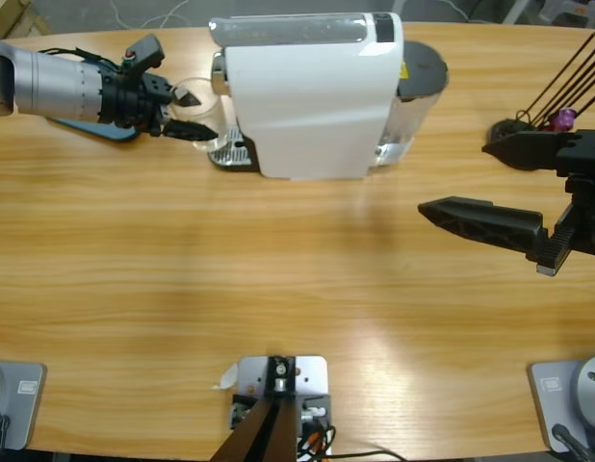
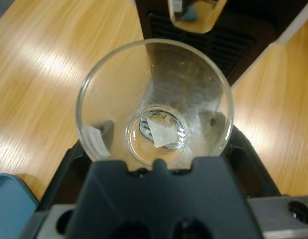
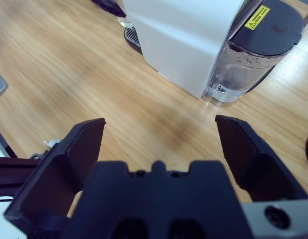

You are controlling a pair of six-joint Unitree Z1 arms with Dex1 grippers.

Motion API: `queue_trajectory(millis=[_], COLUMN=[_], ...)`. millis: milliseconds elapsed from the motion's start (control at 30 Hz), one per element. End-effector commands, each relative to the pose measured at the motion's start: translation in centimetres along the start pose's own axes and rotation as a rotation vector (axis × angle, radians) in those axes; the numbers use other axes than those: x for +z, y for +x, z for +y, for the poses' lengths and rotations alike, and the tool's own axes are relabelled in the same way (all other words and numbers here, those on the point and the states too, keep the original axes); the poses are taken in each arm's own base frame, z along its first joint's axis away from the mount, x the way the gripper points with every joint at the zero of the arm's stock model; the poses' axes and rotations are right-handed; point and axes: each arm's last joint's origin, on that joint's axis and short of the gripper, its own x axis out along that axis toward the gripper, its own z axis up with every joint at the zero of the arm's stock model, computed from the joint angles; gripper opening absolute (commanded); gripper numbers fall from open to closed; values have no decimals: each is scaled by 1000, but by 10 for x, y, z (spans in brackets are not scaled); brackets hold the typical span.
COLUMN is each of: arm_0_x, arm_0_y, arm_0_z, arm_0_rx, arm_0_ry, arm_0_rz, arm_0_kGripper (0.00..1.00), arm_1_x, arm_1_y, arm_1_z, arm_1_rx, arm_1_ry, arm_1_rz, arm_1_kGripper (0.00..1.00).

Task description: Pour coffee

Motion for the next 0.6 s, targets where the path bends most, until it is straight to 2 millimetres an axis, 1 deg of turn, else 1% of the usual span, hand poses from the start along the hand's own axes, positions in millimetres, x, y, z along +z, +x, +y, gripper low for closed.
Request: queue_trajectory(millis=[33,167,300,433,600], arm_0_x=[-4,1,3,4,3], arm_0_y=[29,39,43,44,42], arm_0_z=[1,-1,0,-2,-11], arm_0_rx=[-46,-54,-56,-65,-96], arm_0_ry=[-4,1,1,5,3], arm_0_rz=[70,109,120,124,148], arm_0_kGripper=[0,0,0,0,0], arm_1_x=[-3,-3,-4,-3,-3], arm_1_y=[2,2,3,4,4], arm_1_z=[1,1,1,2,1], arm_1_rx=[-3,-3,-4,-6,-5], arm_1_ry=[-13,-6,-6,-6,-5], arm_1_rz=[21,17,19,19,16], arm_1_kGripper=[1000,1000,1000,1000,1000])
